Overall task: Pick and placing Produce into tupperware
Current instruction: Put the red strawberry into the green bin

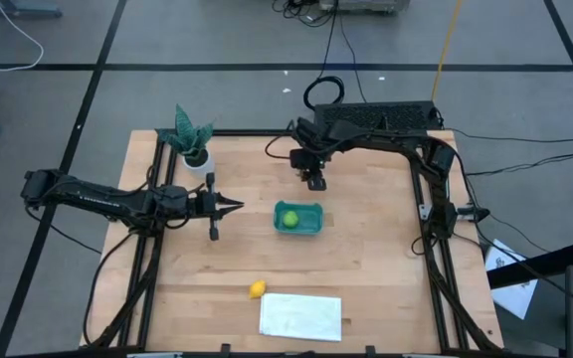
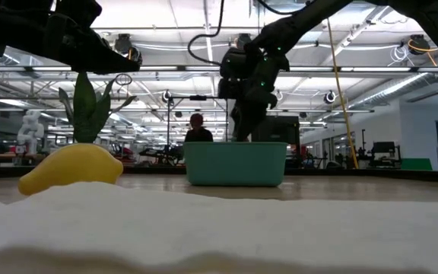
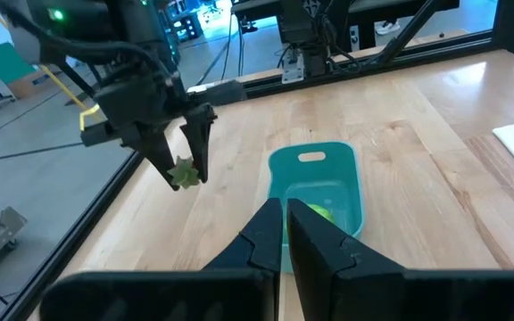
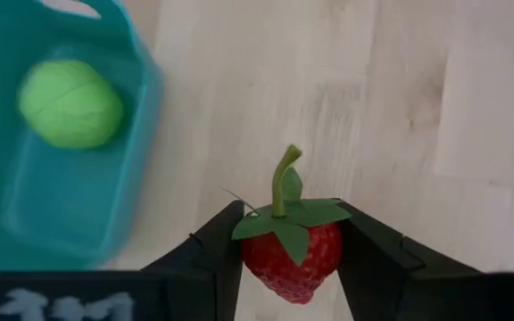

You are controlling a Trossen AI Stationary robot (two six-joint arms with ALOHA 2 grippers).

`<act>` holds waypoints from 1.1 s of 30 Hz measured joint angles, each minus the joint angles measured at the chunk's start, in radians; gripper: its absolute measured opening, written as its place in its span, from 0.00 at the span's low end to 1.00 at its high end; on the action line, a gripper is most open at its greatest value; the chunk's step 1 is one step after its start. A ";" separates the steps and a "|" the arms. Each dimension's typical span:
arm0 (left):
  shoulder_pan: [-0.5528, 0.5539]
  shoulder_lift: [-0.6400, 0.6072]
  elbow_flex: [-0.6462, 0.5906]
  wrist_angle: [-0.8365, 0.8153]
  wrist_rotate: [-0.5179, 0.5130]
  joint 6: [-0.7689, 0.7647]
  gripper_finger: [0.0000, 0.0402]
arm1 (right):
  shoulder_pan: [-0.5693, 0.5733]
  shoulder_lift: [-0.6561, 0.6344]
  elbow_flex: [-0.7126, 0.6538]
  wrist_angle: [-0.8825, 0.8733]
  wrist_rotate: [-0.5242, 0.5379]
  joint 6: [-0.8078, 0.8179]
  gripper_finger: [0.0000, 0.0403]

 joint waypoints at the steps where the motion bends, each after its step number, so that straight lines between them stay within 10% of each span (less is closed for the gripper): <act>1: 0.000 0.000 0.000 0.000 0.000 0.000 0.06 | 0.001 0.000 0.008 -0.008 -0.001 -0.003 0.35; 33: 0.000 0.000 0.000 -0.001 0.000 0.001 0.06 | 0.153 -0.001 0.090 -0.224 -0.286 -0.045 0.34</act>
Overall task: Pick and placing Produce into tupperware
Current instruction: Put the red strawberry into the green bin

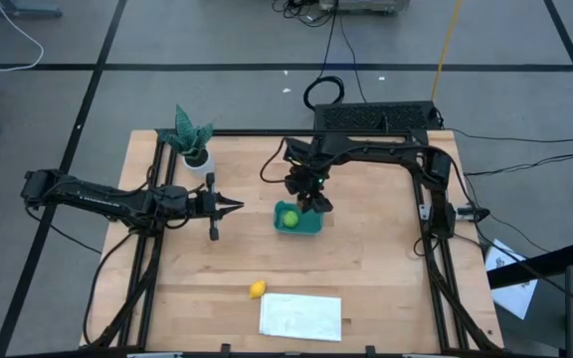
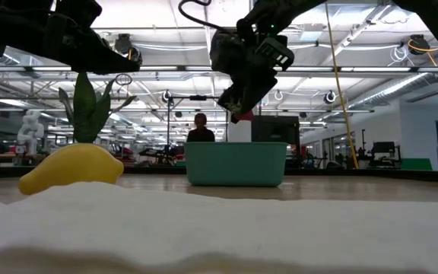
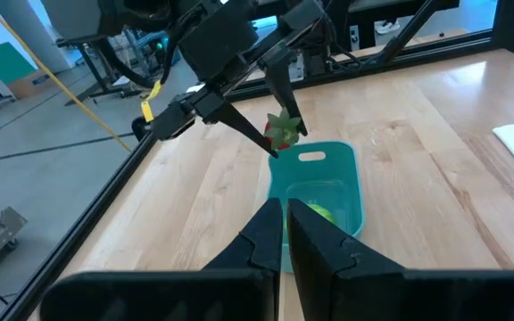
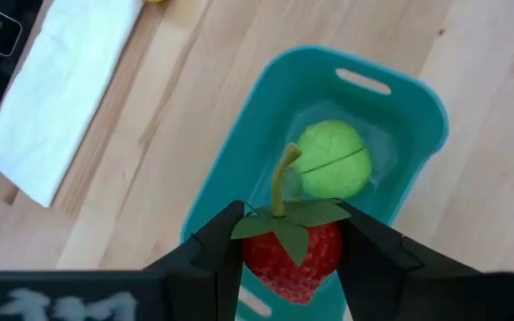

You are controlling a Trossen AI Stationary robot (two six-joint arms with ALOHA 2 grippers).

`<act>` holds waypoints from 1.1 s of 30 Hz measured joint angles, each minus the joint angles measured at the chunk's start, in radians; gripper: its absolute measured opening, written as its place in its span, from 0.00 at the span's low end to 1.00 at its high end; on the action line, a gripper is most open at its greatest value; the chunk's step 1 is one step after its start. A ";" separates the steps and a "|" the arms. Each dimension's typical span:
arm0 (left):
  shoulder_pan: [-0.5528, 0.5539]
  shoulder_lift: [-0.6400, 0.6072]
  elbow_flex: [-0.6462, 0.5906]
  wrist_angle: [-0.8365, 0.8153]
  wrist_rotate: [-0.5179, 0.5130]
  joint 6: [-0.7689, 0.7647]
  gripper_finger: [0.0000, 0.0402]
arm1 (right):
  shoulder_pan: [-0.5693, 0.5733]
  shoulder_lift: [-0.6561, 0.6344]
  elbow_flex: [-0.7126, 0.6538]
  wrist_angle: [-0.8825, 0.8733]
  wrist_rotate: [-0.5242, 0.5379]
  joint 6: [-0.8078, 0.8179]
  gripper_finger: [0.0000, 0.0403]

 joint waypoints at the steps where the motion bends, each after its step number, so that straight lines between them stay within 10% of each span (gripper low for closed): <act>1: 0.000 0.000 0.000 0.000 0.000 0.000 0.06 | -0.004 0.000 0.000 -0.006 0.000 0.000 0.34; 33: 0.000 0.000 -0.001 -0.032 0.000 -0.007 0.06 | 0.043 -0.135 -0.139 0.161 0.005 -0.073 0.34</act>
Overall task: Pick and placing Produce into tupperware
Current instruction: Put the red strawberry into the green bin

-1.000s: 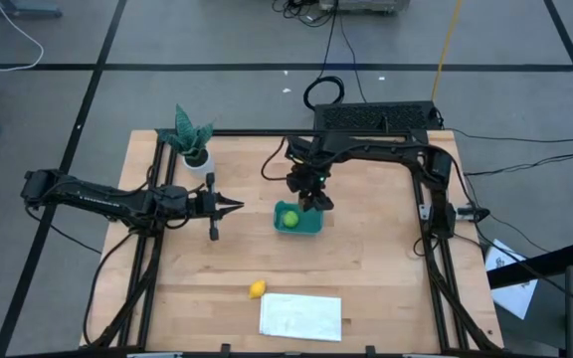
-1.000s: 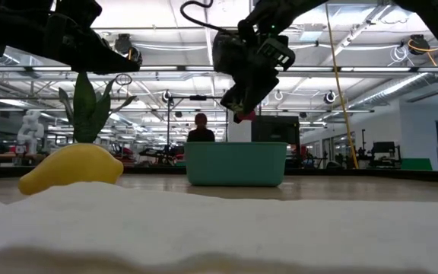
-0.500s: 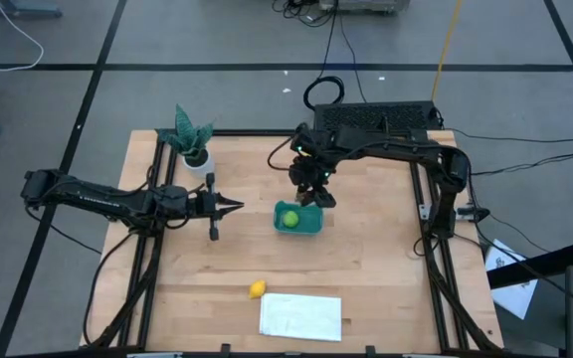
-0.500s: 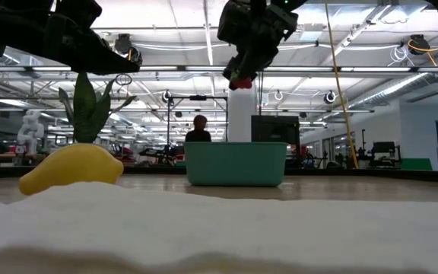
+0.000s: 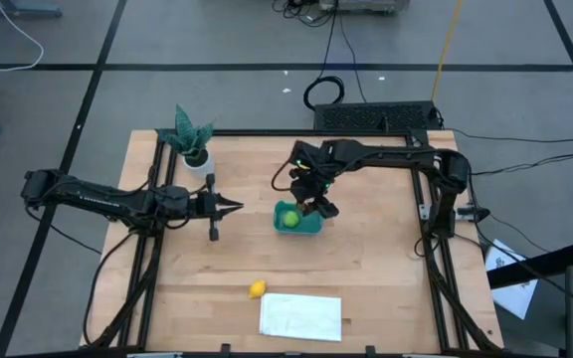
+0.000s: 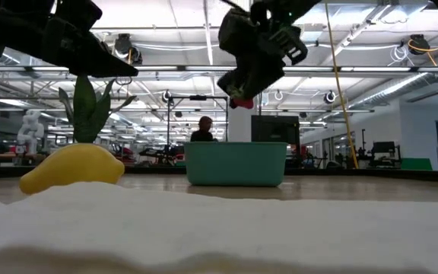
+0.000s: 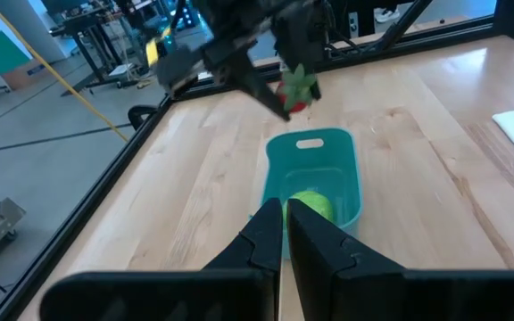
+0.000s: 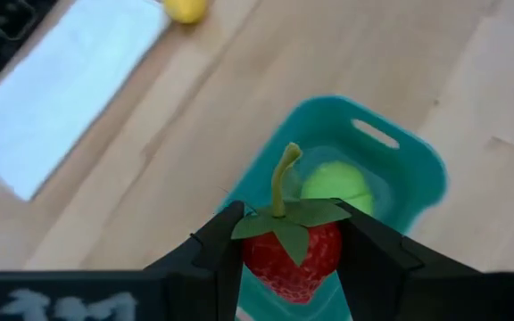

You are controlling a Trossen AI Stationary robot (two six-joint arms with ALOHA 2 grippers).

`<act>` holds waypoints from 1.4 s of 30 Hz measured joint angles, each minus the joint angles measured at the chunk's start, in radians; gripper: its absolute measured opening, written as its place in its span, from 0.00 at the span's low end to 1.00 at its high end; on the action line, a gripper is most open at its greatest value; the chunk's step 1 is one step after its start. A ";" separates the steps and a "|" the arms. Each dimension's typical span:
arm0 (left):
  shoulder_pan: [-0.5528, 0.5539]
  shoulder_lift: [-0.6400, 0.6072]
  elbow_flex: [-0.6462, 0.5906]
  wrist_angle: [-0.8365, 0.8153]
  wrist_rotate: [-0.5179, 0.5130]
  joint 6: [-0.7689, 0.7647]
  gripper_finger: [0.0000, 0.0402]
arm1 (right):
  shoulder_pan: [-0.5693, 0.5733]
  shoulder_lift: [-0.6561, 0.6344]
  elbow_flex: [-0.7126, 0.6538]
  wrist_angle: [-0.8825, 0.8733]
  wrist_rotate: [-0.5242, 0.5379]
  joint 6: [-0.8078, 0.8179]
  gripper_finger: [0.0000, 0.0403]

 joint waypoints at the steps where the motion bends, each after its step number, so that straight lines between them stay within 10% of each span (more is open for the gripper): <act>1: 0.000 0.000 0.000 -0.001 0.000 0.000 0.06 | -0.003 0.000 -0.021 0.030 0.003 0.009 0.34; 9: 0.000 0.000 0.000 -0.002 0.000 0.002 0.06 | -0.023 0.001 -0.165 0.198 0.130 0.072 0.34; 42: 0.000 0.000 0.000 -0.002 0.000 0.007 0.06 | -0.022 0.072 -0.174 0.176 -0.003 0.131 0.34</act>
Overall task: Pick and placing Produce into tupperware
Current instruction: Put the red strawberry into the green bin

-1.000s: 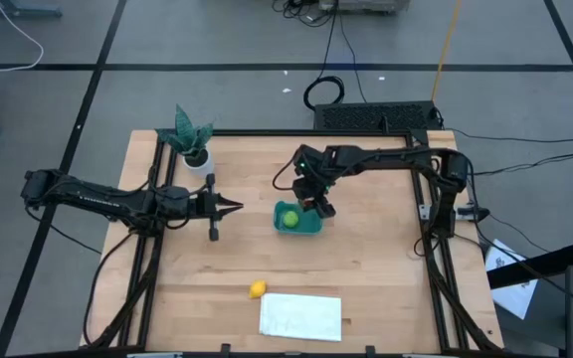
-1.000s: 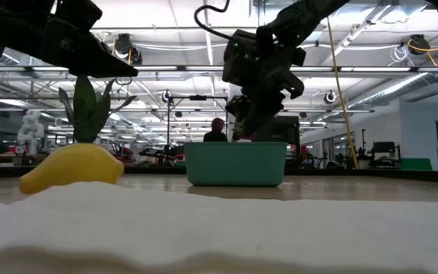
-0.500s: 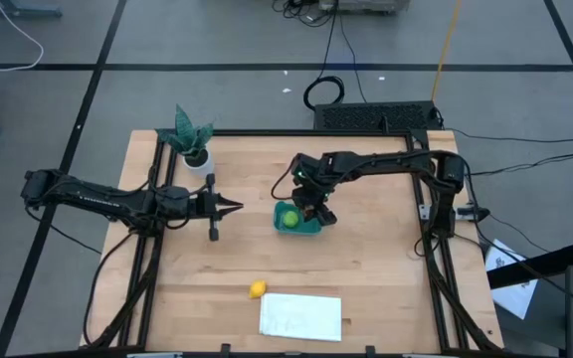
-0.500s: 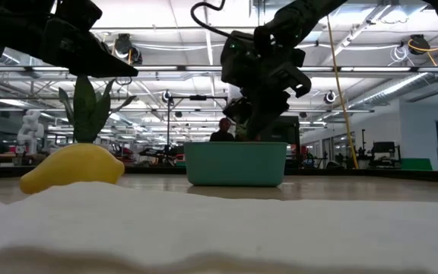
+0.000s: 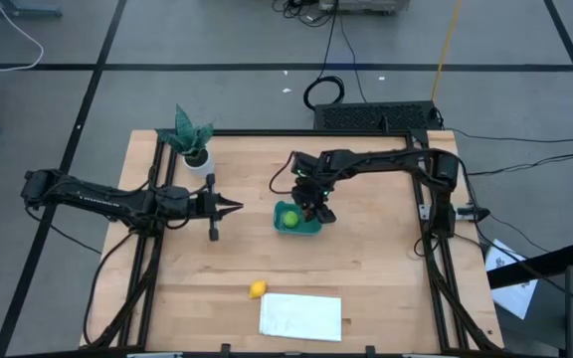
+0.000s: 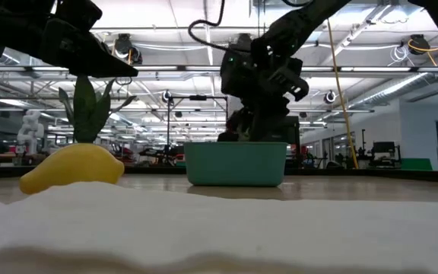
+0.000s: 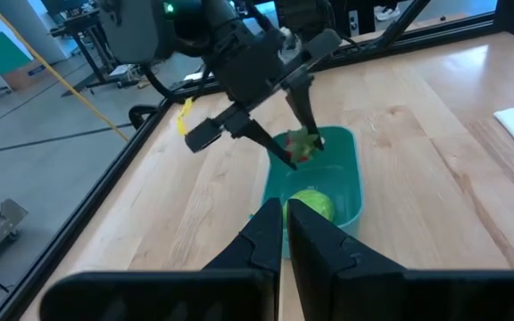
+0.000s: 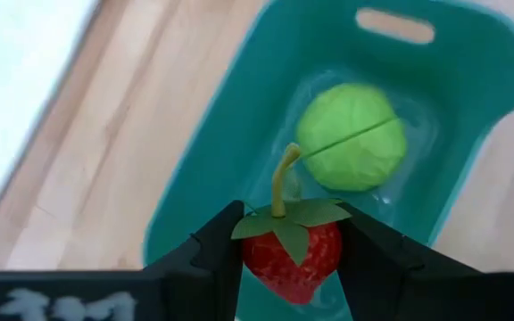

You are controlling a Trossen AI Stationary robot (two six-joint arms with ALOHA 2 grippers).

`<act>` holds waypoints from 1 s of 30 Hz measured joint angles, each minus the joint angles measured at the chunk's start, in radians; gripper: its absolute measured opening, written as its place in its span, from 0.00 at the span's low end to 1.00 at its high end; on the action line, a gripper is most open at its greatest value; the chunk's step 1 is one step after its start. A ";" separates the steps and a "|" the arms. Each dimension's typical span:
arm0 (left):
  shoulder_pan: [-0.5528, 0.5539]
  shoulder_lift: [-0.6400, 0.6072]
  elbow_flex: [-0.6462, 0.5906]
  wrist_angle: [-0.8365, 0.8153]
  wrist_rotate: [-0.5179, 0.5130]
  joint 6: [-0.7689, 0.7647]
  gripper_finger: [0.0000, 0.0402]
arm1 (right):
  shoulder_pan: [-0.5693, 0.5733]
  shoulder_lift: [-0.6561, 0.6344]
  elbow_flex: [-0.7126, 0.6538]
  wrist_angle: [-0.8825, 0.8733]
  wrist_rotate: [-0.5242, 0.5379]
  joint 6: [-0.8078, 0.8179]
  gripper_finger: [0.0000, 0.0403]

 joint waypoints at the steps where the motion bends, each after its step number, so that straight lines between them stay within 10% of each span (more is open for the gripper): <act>1: 0.000 0.000 0.000 0.000 0.000 0.002 0.06 | 0.001 0.006 0.005 -0.013 0.017 -0.001 0.34; 12: 0.000 0.000 0.000 -0.005 0.000 0.010 0.06 | 0.024 0.006 0.008 -0.035 0.203 -0.041 0.34; 30: 0.000 0.000 0.000 -0.019 0.000 0.000 0.06 | 0.056 0.080 0.007 -0.022 0.207 -0.103 0.34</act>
